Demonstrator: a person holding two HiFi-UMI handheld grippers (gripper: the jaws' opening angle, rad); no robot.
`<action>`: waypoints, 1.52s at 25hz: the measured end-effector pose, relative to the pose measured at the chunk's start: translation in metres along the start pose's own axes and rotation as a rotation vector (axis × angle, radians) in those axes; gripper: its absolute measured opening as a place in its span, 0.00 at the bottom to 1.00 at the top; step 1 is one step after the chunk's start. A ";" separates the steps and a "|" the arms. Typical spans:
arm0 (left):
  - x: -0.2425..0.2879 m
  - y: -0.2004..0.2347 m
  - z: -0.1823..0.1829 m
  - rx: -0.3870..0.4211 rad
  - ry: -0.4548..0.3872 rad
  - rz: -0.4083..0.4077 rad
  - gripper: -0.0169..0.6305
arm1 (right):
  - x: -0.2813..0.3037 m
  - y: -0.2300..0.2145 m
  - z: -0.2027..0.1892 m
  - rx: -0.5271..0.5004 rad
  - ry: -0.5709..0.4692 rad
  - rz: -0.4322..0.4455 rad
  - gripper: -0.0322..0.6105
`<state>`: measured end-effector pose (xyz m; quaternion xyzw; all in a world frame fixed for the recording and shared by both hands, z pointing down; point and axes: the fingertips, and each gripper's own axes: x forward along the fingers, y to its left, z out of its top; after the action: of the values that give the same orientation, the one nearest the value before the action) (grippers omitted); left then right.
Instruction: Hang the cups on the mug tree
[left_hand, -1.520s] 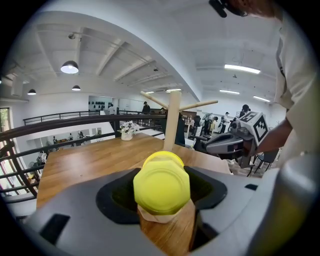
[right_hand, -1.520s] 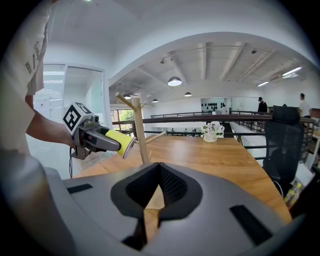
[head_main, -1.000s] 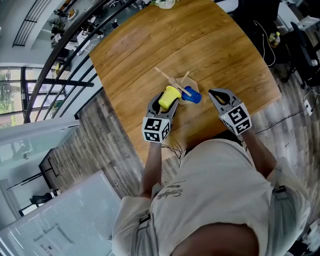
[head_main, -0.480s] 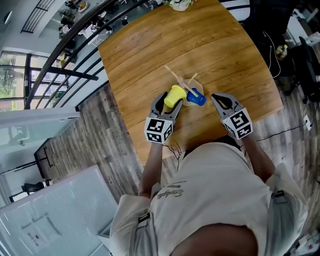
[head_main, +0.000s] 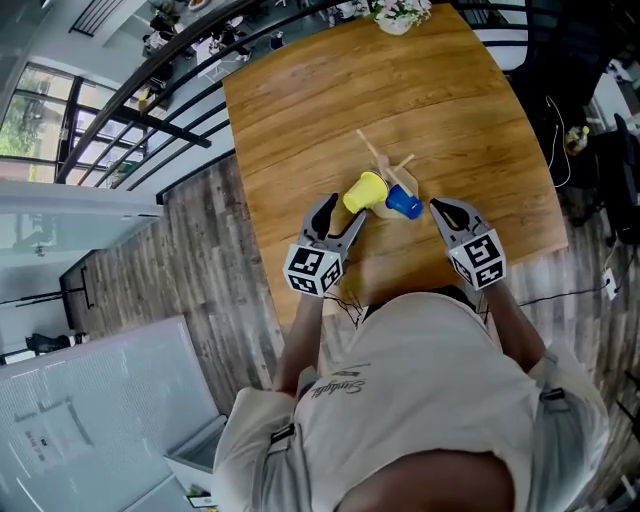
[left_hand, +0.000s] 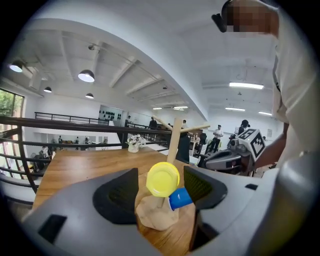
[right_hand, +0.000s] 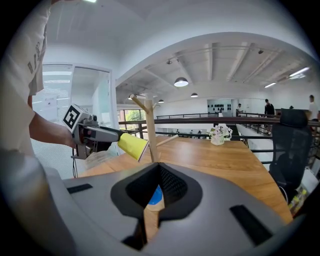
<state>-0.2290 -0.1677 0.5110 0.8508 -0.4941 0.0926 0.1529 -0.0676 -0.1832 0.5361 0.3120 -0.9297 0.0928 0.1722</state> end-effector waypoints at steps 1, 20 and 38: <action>-0.004 0.000 0.004 -0.007 -0.020 0.003 0.45 | 0.000 0.000 0.002 -0.004 -0.002 0.003 0.04; -0.060 -0.001 0.046 -0.030 -0.185 0.127 0.07 | -0.029 0.009 0.048 -0.078 -0.067 0.006 0.04; -0.071 -0.029 0.108 0.116 -0.186 0.178 0.06 | -0.050 0.014 0.152 -0.170 -0.273 -0.011 0.04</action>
<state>-0.2382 -0.1347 0.3832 0.8159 -0.5735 0.0547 0.0483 -0.0788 -0.1878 0.3758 0.3109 -0.9473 -0.0304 0.0707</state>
